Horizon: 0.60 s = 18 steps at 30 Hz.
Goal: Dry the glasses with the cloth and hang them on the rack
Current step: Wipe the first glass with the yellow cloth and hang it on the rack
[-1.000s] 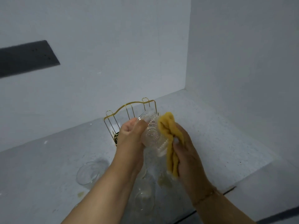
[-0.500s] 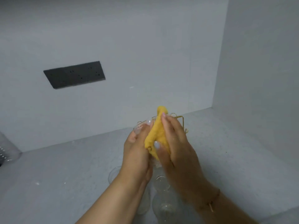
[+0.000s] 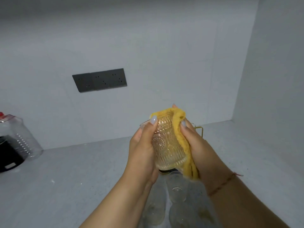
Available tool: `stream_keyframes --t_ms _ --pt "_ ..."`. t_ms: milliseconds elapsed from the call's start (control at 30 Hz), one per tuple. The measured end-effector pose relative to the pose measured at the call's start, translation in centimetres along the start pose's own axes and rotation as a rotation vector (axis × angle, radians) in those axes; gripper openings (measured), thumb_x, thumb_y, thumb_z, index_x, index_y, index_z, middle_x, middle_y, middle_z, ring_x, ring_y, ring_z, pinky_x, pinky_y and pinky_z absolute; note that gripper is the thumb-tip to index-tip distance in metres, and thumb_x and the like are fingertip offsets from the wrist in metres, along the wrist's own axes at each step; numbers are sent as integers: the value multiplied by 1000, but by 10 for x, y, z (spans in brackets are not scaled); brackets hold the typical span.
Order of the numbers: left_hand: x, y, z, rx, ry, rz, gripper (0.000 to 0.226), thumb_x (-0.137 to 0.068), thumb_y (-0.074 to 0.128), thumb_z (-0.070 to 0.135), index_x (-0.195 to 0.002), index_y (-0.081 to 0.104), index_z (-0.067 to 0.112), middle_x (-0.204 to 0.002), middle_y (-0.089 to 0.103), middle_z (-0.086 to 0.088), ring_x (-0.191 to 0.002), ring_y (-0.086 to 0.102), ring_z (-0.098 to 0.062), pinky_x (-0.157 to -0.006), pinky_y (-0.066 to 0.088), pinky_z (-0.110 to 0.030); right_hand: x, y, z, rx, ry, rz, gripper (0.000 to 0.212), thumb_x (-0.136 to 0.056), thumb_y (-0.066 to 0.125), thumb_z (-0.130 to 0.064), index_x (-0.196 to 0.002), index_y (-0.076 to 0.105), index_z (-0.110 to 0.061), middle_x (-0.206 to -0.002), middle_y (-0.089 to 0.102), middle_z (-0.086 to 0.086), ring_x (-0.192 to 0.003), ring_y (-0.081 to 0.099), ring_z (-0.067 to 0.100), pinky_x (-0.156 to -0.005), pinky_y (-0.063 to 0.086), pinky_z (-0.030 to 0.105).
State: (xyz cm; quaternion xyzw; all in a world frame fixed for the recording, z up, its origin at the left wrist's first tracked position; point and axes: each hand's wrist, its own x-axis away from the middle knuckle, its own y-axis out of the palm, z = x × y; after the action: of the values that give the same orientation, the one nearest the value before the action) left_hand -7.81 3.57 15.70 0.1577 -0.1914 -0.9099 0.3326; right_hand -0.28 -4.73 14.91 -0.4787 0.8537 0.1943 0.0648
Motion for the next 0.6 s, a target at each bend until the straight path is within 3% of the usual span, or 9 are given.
stream_keyframes --t_ms 67,133,200,233,333,400,467,533,600 --pt "-5 -3 1 -79 -29 18 44 -75 68 51 -100 68 14 -93 75 -4 -88 72 -18 -77 59 -38 3 1 6 -169 -8 40 54 -79 57 -48 -132 44 -50 -137 54 -5 -121 56 17 -103 43 47" --pt "-4 -3 1 -219 -56 45 82 -69 64 78 -129 59 23 -129 65 -4 -119 63 -22 -99 50 -48 9 8 12 -8 -113 177 53 -80 52 -44 -131 39 -53 -136 51 -17 -120 54 1 -97 48 27" --pt "3 -3 -3 -343 -40 54 105 -54 51 96 -140 46 35 -142 54 0 -127 56 -20 -103 48 -48 12 14 16 199 -212 283 59 -79 55 -47 -130 28 -55 -135 40 -32 -118 44 -18 -89 41 4" --pt "9 -2 -3 -339 -22 46 104 -54 51 95 -140 44 37 -138 57 2 -121 60 -17 -99 52 -43 13 16 19 280 -246 309 63 -77 56 -50 -132 25 -52 -136 38 -33 -119 42 -19 -88 39 2" --pt "11 -5 -2 -207 -40 -19 83 -66 66 74 -134 50 30 -118 71 0 -102 71 -14 -80 60 -30 11 22 16 368 -257 260 59 -82 50 -50 -138 38 -36 -132 54 -18 -120 51 -6 -96 44 15" --pt "10 -6 3 -146 -75 -59 65 -74 64 59 -127 59 22 -114 73 -6 -103 71 -19 -81 60 -32 6 17 9 163 -124 183 47 -87 48 -50 -128 52 -29 -121 66 -7 -113 61 8 -94 50 30" --pt "7 -10 6 -99 -117 -105 57 -79 57 63 -114 70 20 -111 74 -8 -104 71 -21 -87 58 -38 1 10 6 -103 70 164 58 -83 47 -60 -124 58 -21 -117 69 4 -111 64 22 -94 49 43" --pt "6 -12 9 -105 -173 -116 62 -78 45 69 -108 74 22 -112 74 -8 -105 70 -21 -96 54 -45 -1 10 6 -185 152 183 67 -77 49 -64 -126 58 -19 -119 68 8 -110 64 25 -96 47 47" --pt "6 -13 9 -307 -119 -57 86 -68 42 88 -125 62 27 -126 67 -1 -117 64 -19 -103 48 -48 0 16 13 -136 130 294 67 -76 46 -66 -126 57 -23 -118 68 5 -106 66 23 -94 50 47"
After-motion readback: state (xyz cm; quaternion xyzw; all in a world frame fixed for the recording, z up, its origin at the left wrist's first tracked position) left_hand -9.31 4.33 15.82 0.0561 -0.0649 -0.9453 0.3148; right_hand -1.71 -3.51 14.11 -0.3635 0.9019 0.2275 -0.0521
